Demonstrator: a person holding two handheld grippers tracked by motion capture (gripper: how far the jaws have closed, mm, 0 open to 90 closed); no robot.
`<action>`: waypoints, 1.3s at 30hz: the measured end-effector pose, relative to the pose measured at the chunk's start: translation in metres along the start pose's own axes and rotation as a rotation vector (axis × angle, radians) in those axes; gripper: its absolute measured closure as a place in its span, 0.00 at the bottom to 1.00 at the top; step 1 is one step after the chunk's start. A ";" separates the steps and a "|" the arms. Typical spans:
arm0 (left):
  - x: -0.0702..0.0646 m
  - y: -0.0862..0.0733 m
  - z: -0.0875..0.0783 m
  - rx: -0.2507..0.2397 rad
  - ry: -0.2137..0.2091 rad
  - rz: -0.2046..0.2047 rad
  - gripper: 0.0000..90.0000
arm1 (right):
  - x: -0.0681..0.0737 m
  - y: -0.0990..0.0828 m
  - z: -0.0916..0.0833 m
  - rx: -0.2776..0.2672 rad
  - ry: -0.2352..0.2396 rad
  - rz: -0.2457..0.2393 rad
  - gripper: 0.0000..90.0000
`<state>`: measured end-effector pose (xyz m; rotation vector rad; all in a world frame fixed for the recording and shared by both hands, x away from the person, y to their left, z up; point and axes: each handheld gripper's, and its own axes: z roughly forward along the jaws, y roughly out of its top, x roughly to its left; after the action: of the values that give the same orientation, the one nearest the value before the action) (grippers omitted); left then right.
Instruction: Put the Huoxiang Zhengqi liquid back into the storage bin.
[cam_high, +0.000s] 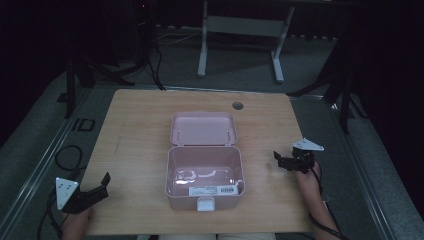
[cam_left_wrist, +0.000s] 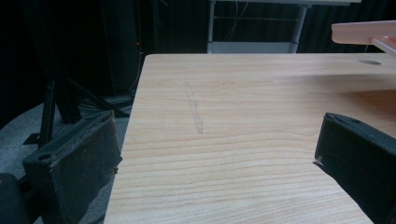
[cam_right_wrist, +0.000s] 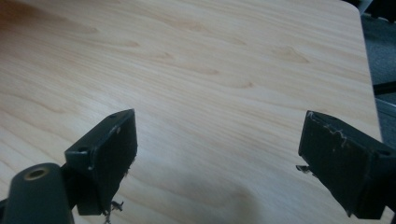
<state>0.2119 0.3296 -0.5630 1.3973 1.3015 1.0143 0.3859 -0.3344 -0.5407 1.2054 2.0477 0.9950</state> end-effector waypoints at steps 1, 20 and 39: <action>0.000 0.000 0.000 0.000 0.000 0.000 0.00 | -0.002 -0.002 -0.001 -0.003 -0.003 0.004 0.13; 0.000 0.000 0.000 0.000 0.001 0.002 0.00 | -0.019 -0.028 -0.036 -0.073 0.016 0.100 0.13; 0.000 0.000 0.000 -0.002 -0.002 0.004 0.00 | -0.030 -0.040 -0.049 -0.211 0.109 0.112 0.15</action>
<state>0.2117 0.3294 -0.5631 1.3994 1.2965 1.0168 0.3427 -0.3893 -0.5434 1.1874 1.9158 1.3204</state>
